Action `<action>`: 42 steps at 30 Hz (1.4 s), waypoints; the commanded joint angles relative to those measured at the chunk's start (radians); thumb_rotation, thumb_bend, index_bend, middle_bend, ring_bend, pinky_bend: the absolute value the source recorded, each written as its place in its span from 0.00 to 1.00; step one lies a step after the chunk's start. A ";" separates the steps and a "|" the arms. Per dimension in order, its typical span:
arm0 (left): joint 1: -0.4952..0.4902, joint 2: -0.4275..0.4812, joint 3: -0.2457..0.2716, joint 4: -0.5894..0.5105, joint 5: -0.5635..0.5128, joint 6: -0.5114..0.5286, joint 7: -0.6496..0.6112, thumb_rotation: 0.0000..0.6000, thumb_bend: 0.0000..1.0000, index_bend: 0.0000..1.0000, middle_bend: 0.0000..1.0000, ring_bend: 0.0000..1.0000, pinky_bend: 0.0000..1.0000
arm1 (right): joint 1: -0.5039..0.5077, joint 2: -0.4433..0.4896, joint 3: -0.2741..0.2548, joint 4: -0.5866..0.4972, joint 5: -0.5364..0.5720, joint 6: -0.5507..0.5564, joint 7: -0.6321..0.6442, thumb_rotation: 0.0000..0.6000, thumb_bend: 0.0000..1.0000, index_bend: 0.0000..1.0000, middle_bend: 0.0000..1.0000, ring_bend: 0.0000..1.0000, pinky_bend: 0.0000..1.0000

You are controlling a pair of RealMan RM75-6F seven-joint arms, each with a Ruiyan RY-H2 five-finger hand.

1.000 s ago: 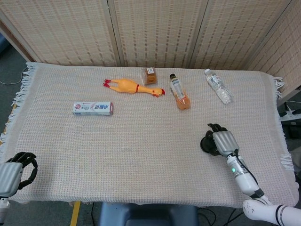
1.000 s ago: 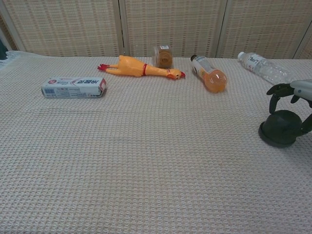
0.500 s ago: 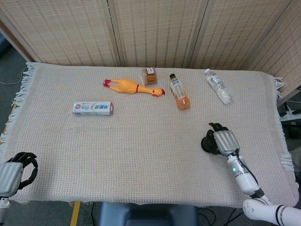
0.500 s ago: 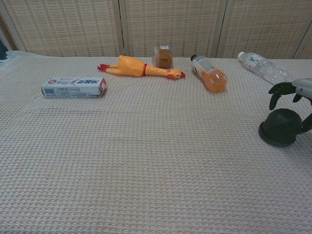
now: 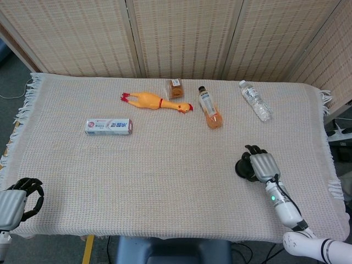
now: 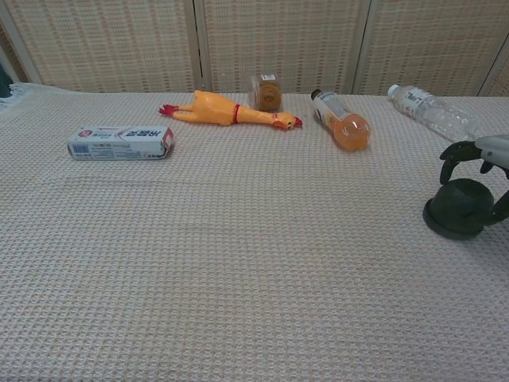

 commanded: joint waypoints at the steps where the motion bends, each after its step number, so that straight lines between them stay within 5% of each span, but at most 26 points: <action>1: 0.000 0.000 0.000 0.000 0.000 0.000 0.000 1.00 0.45 0.60 0.35 0.27 0.49 | -0.002 -0.003 0.002 -0.001 0.005 0.007 -0.007 1.00 0.14 0.42 0.11 0.13 0.29; 23: 0.000 0.000 -0.001 -0.001 -0.002 -0.001 0.003 1.00 0.45 0.60 0.35 0.27 0.49 | -0.048 0.072 0.026 -0.108 -0.085 0.097 0.109 1.00 0.14 0.45 0.12 0.16 0.31; 42: 0.001 0.001 -0.001 -0.005 -0.002 0.000 0.000 1.00 0.45 0.60 0.35 0.27 0.49 | -0.187 0.184 -0.113 -0.173 -0.113 0.215 -0.109 1.00 0.14 0.45 0.12 0.17 0.33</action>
